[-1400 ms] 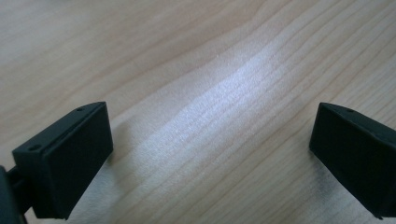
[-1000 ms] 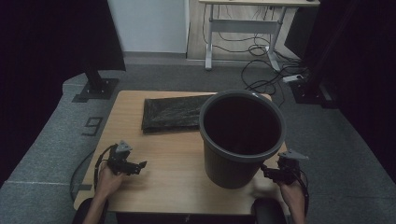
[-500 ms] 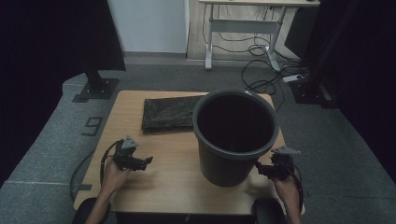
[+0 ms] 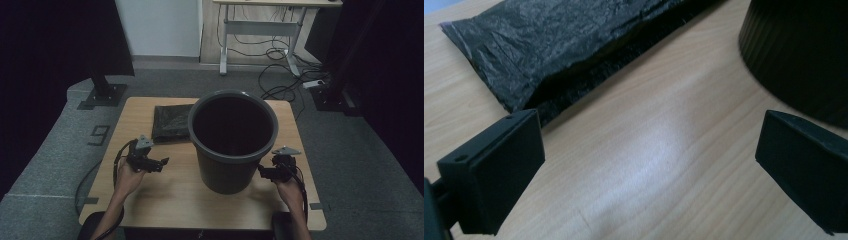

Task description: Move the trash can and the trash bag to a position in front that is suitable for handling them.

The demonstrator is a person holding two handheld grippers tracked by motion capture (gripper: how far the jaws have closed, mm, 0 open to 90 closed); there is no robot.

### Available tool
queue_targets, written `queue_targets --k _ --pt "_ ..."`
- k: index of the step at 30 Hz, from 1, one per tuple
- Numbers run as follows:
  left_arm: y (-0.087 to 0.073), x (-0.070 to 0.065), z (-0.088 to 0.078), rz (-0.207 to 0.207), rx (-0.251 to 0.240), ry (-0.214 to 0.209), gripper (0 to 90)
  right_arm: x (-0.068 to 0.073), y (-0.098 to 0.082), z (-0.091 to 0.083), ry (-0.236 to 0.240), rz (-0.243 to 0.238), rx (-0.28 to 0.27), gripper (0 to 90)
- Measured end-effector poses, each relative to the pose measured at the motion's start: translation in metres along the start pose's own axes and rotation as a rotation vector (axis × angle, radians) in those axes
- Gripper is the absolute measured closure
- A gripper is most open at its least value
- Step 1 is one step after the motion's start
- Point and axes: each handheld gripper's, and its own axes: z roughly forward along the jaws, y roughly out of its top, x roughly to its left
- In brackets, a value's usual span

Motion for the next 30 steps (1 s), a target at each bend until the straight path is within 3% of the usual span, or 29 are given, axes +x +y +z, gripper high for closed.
queue_targets --k 13,24,30 --pt "0.011 0.011 0.013 0.004 0.015 0.026 0.0 0.028 0.028 0.029 0.041 -0.070 -0.002 11.8" --pt "0.008 0.030 0.004 -0.024 0.001 0.063 0.0 0.058 0.057 0.059 0.108 -0.127 0.001 11.8" --pt "0.000 0.048 -0.006 -0.054 -0.003 0.096 0.0 0.076 0.070 0.071 0.124 -0.168 0.007 11.8"
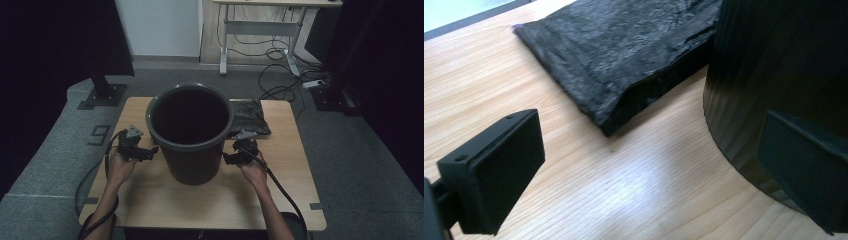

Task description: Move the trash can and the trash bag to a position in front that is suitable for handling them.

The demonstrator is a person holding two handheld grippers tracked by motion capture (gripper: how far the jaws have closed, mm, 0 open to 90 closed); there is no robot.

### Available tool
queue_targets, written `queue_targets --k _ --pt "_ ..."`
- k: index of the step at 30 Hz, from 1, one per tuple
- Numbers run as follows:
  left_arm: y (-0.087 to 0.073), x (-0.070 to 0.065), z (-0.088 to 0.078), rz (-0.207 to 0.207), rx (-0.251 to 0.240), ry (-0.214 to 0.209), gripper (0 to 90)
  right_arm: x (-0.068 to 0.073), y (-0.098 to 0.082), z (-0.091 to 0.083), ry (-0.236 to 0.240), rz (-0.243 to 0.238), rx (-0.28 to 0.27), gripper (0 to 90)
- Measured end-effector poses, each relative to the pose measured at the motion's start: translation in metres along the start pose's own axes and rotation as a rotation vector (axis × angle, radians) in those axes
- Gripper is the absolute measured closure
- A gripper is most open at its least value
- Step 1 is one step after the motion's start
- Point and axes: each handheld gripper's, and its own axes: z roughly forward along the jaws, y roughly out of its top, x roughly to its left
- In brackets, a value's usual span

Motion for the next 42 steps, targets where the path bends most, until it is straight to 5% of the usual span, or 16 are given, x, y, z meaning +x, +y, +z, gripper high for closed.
queue_targets --k 6,10,24,31,35,42 --pt "-0.006 0.009 -0.006 -0.016 0.000 0.027 0.0 0.017 0.015 0.013 0.039 -0.034 0.006 12.0" --pt "-0.013 0.009 -0.007 -0.015 0.002 0.027 0.0 0.011 0.015 0.018 0.075 -0.016 0.020 11.1" --pt "-0.069 0.008 0.006 -0.043 0.112 0.006 0.0 -0.082 -0.003 0.011 -0.040 0.077 0.091 11.8" --pt "-0.080 0.010 0.017 -0.036 0.153 0.003 0.0 -0.119 -0.005 0.005 -0.097 0.142 0.085 14.7" --pt "-0.084 0.015 0.019 -0.079 0.144 -0.032 0.0 -0.147 0.002 0.000 -0.145 0.213 0.080 19.2" --pt "-0.084 0.016 0.019 -0.087 0.150 -0.042 0.0 -0.170 0.012 0.003 -0.174 0.255 0.074 25.7"
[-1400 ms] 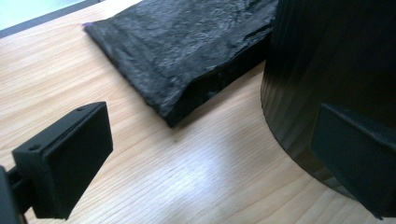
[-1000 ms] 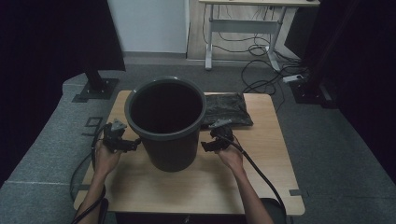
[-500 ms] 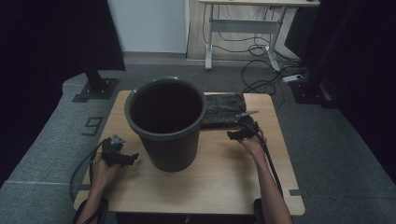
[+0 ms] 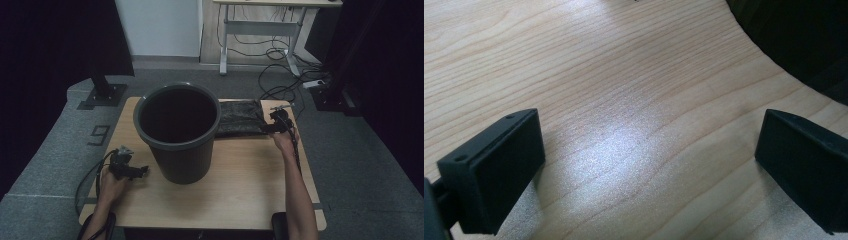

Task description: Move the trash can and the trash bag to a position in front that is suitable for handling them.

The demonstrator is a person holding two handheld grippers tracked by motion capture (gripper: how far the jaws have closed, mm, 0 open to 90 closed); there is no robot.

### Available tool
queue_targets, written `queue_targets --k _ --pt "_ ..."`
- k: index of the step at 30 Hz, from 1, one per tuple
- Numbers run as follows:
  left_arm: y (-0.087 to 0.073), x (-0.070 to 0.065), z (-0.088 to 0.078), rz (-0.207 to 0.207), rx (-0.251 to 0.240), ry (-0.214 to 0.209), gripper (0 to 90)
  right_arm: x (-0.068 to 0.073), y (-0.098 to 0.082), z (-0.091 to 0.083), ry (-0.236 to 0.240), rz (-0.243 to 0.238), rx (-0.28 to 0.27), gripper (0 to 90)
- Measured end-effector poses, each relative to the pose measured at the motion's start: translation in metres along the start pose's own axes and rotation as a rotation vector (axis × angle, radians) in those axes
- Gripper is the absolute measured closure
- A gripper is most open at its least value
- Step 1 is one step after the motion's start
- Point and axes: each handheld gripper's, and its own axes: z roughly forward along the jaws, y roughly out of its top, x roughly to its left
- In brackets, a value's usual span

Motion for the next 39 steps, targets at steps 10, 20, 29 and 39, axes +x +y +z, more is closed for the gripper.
queue_targets --k 10,20,29,39 --pt "0.000 -0.001 0.000 -0.003 0.000 0.003 0.0 -0.012 -0.007 0.042 -0.034 0.012 0.068 35.2" --pt "0.001 -0.002 0.001 -0.007 -0.002 0.007 0.0 -0.015 -0.017 0.060 -0.039 0.017 0.105 58.2" --pt "0.001 -0.003 0.001 -0.008 -0.003 0.006 0.0 -0.019 -0.021 0.056 0.045 0.017 0.105 86.5" --pt "0.002 -0.004 0.002 -0.008 -0.002 0.004 0.0 -0.016 -0.052 0.031 0.079 0.048 0.071 86.8"
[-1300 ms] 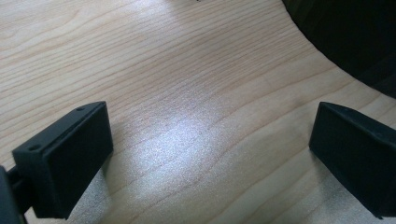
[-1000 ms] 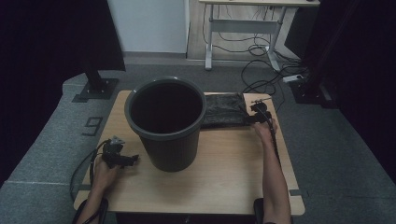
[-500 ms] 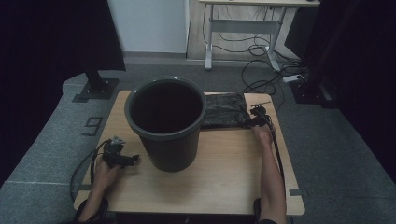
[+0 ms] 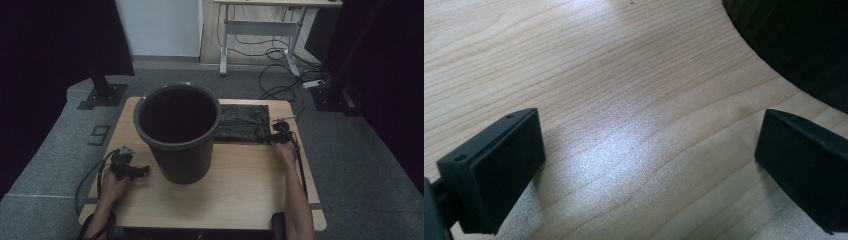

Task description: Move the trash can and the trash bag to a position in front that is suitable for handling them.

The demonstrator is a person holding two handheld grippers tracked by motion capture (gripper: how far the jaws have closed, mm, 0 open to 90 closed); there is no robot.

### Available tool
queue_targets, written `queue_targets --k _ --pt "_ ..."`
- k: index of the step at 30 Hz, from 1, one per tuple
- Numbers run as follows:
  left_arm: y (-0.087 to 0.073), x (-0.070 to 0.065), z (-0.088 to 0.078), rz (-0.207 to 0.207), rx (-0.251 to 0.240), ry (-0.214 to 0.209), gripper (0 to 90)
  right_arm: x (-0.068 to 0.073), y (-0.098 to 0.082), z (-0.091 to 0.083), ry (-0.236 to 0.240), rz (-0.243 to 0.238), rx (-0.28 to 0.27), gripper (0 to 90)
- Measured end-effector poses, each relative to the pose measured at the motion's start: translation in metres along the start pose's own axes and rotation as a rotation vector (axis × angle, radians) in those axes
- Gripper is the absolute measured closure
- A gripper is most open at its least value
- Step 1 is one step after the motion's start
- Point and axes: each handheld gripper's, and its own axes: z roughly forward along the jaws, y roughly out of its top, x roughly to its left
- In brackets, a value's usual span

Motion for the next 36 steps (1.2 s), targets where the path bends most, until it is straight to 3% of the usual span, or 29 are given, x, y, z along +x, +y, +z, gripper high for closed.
queue_targets --k 4,5,12,14,19,20,21,22,23,24,26,27,29,31,32,33,36 --pt "0.000 0.000 0.000 -0.004 -0.002 0.002 0.0 0.008 -0.011 -0.008 -0.006 -0.019 -0.001 86.9" --pt "0.000 -0.001 0.000 -0.005 -0.001 0.003 0.0 0.016 -0.019 -0.015 -0.020 -0.046 0.005 87.0" --pt "0.000 0.000 0.000 -0.004 0.002 0.003 0.0 0.037 -0.039 -0.032 -0.040 -0.100 0.015 87.0" --pt "0.000 0.000 0.000 -0.002 0.003 0.003 0.0 0.052 -0.051 -0.040 -0.053 -0.136 0.027 87.0" --pt "0.000 0.000 0.000 -0.002 0.003 0.003 0.0 0.079 -0.073 -0.056 -0.036 -0.158 0.030 86.9" --pt "0.000 0.000 0.000 -0.002 0.003 0.003 0.0 0.079 -0.073 -0.056 -0.036 -0.158 0.030 86.9" --pt "0.000 0.000 0.000 -0.002 0.003 0.003 0.0 0.092 -0.084 -0.063 -0.013 -0.153 0.031 86.9" --pt "0.000 0.000 0.000 -0.002 0.003 0.003 0.0 0.092 -0.084 -0.063 -0.013 -0.153 0.031 86.9" --pt "0.000 0.000 0.000 -0.001 0.003 0.003 0.0 0.103 -0.093 -0.070 0.000 -0.172 0.034 86.7" --pt "0.000 -0.001 0.000 -0.001 0.003 0.002 0.0 0.103 -0.093 -0.070 0.000 -0.172 0.034 86.7" --pt "0.000 -0.001 0.000 -0.001 0.003 0.002 0.0 0.114 -0.102 -0.079 0.022 -0.200 0.041 78.6" --pt "0.000 -0.001 0.000 -0.001 0.003 0.002 0.0 0.114 -0.102 -0.083 0.023 -0.207 0.039 72.0" --pt "0.000 -0.001 0.000 0.000 0.003 0.002 0.0 0.107 -0.097 -0.093 0.007 -0.173 0.010 58.0" --pt "0.001 -0.001 0.000 0.000 0.003 0.001 0.0 0.093 -0.088 -0.100 -0.014 -0.135 -0.019 47.9" --pt "0.001 -0.001 0.000 0.000 0.003 0.001 0.0 0.093 -0.088 -0.100 -0.014 -0.135 -0.019 47.9" --pt "0.001 -0.001 0.000 -0.001 0.002 0.001 0.0 0.074 -0.077 -0.100 -0.055 -0.096 -0.031 40.7" --pt "0.001 -0.001 0.000 -0.001 0.002 0.001 0.0 0.041 -0.061 -0.091 -0.081 -0.024 -0.012 35.9"
